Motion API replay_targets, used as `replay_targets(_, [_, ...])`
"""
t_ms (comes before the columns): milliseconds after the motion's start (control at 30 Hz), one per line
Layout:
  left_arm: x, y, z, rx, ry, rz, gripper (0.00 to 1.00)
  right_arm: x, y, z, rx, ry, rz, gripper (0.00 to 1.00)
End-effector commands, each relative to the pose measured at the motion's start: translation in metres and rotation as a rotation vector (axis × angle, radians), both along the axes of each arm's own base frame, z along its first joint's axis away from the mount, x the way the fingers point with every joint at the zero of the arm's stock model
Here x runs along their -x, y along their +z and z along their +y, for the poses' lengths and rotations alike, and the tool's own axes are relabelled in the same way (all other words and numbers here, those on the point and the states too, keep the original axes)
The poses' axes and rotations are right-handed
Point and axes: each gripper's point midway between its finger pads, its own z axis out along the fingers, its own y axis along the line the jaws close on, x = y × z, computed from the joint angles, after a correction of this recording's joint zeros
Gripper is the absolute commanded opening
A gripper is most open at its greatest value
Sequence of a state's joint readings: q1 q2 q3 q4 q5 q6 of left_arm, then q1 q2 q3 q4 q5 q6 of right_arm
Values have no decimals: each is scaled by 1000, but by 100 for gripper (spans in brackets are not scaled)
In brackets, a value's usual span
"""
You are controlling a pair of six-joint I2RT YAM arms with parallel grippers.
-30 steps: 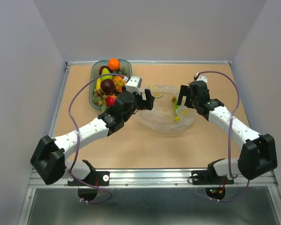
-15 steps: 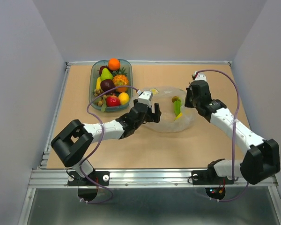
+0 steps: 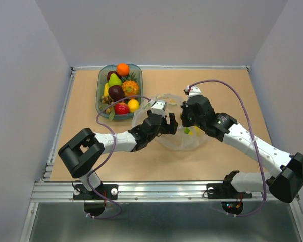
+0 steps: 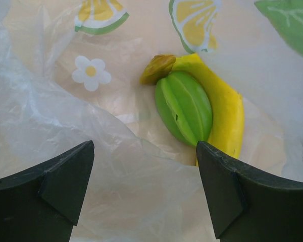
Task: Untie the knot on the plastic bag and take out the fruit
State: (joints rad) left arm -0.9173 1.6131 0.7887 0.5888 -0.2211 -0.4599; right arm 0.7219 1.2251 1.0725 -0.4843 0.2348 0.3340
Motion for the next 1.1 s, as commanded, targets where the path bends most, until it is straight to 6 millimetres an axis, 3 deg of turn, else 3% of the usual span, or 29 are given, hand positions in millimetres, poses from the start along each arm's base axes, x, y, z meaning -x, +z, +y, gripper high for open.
replay_targets(0, [5, 11, -3, 53, 7, -23, 93, -23, 0, -71, 175, -339, -119, 1])
replay_targets(100, [7, 12, -3, 37, 4, -36, 93, -30, -10, -127, 242, -563, -137, 1])
replay_targets(167, [7, 11, -3, 21, 2, -37, 93, -32, -19, -145, 216, -636, -114, 1])
replay_targets(200, [6, 14, -5, 19, -1, -45, 93, -32, -35, -159, 219, -660, -70, 1])
replay_targets(300, [8, 18, -9, 4, -18, -59, 93, -32, -64, -172, 214, -693, 0, 1])
replay_targets(333, [9, 22, -12, -5, -32, -73, 93, -28, -84, -172, 223, -683, 50, 1])
replay_targets(467, [10, 32, -25, -26, -73, -108, 93, -22, -121, -168, 190, -686, 159, 1])
replay_targets(567, [11, 42, -35, -44, -97, -125, 92, -20, -131, -163, 165, -668, 185, 1])
replay_targets(733, [12, 69, -54, -19, -124, -161, 90, -20, -125, -155, 122, -632, 168, 1])
replay_targets(800, [5, 59, -69, -38, -119, -120, 86, -20, -118, -154, 102, -622, 150, 1])
replay_targets(833, [2, 70, -73, -18, -117, -132, 86, -20, -119, -154, 100, -621, 153, 1])
replay_targets(900, [6, 56, -83, -42, -161, -91, 84, -21, -113, -153, 86, -617, 138, 1])
replay_targets(1000, [14, 55, -98, -37, -228, -87, 82, -20, -111, -151, 74, -607, 133, 1])
replay_targets(1067, [22, 44, -108, -53, -283, -71, 79, -19, -110, -151, 68, -604, 130, 1])
